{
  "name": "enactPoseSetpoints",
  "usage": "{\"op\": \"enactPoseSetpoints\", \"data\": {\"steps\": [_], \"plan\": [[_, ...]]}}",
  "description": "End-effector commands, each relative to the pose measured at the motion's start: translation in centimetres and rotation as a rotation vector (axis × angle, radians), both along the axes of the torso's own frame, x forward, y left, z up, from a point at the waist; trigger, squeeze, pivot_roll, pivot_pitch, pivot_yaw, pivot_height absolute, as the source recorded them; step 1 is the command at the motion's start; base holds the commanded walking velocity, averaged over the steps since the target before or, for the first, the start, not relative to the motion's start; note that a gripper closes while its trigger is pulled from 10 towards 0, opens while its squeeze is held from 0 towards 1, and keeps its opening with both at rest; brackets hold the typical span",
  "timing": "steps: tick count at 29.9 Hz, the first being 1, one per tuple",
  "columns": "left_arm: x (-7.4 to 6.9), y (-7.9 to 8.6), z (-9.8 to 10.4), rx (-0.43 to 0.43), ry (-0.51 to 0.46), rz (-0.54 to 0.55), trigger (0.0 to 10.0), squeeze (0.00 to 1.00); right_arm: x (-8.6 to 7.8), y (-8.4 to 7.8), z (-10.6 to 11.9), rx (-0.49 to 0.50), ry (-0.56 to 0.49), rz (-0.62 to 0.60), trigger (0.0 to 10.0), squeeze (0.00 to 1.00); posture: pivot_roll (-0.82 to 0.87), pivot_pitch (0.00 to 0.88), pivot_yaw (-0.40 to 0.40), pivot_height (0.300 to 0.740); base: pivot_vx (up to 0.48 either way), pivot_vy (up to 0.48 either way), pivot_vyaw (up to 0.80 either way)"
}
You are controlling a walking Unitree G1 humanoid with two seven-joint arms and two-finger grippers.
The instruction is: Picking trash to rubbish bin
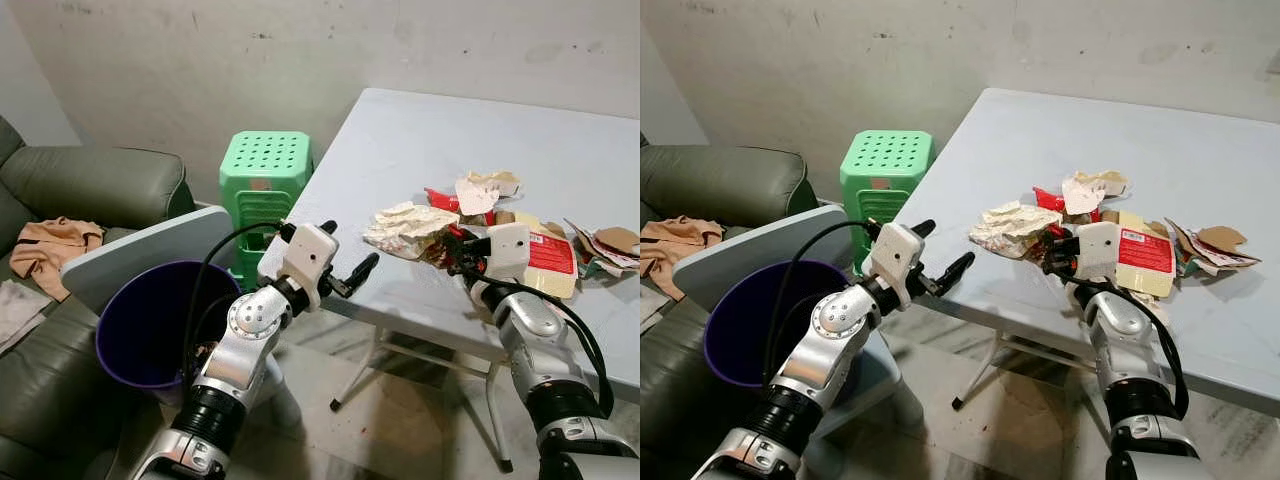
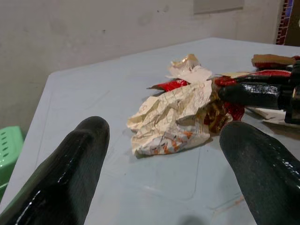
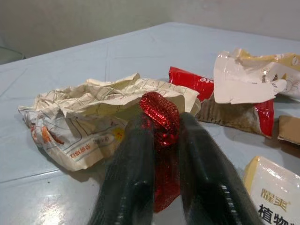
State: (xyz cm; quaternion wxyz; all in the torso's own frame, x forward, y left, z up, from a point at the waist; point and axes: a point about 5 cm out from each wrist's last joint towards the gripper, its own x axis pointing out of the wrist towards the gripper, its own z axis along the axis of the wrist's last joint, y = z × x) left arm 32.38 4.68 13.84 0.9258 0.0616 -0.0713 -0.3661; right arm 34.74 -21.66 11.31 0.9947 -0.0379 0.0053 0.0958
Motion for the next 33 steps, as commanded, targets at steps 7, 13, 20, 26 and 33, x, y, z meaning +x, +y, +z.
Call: {"op": "enactPoseSetpoints", "data": {"steps": [7, 13, 20, 26, 33], "plan": [[0.1, -0.5, 0.3, 0.021, -0.015, -0.027, 10.0, 0.00, -0.6, -0.3, -0.5, -0.013, -0.014, -0.026, 0.0, 0.00, 0.00, 0.037, 0.013, 0.715, 0.000, 0.000, 0.00], [0.1, -0.6, 0.2, 0.018, -0.015, -0.033, 10.0, 0.00, -1.7, -0.7, -0.7, 0.044, -0.065, -0.022, 0.0, 0.00, -0.01, 0.016, 0.019, 0.715, 0.000, 0.000, 0.00], [-0.1, -1.2, 0.3, 0.017, -0.015, -0.066, 10.0, 0.00, -2.1, -1.6, -0.1, 0.073, -0.117, -0.077, 0.0, 0.00, -0.02, 0.011, 0.027, 0.715, 0.000, 0.000, 0.00], [-0.2, -1.3, 0.2, 0.020, -0.019, -0.086, 10.0, 0.00, -2.4, -2.5, 1.2, 0.102, -0.189, -0.138, 0.0, 0.00, -0.03, 0.011, 0.037, 0.715, 0.000, 0.000, 0.00], [0.7, 0.4, 0.6, 0.000, -0.022, 0.001, 10.0, 0.00, -2.7, -2.3, 2.1, 0.084, -0.215, -0.171, 10.0, 0.00, -0.03, 0.013, 0.037, 0.715, 0.000, 0.000, 0.00]]}}
